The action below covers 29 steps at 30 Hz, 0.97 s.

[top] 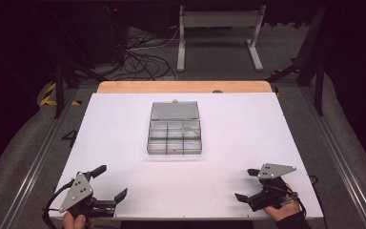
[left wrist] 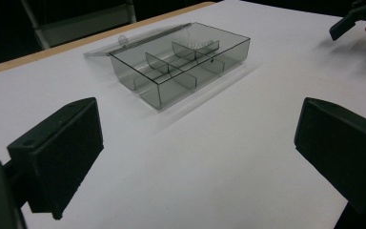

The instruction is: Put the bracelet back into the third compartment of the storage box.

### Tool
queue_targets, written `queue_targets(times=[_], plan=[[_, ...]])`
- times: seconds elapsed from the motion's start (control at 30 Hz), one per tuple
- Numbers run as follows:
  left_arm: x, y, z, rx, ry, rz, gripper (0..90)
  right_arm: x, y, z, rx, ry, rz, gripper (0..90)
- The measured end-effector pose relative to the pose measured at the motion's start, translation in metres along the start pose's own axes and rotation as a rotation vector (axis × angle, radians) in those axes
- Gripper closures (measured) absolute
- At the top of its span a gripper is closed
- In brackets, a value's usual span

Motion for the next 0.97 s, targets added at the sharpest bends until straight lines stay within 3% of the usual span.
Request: queue_targets(times=[0.2, 0.33, 0.97], plan=[[0.000, 0.000, 0.000, 0.008, -0.002, 0.002, 2.9, -0.009, -0.007, -0.002, -0.021, 0.040, -0.066, 0.0], [0.000, 0.000, 0.000, 0.004, -0.006, 0.002, 2.9, -0.012, -0.009, -0.002, -0.024, 0.049, -0.082, 0.0], [0.000, 0.000, 0.001, 0.001, 0.003, -0.006, 2.9, -0.013, -0.008, -0.004, -0.020, 0.065, -0.075, 0.1]])
Point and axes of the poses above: each handheld gripper's, and its own axes: x roughly forward along the jaws, y roughly out of its underside, z roughly to its left, the point moved 10 cm from there along x, roughly forward along the jaws, and after that the axes turned 12 degrees about z, right-handed, at the moved point
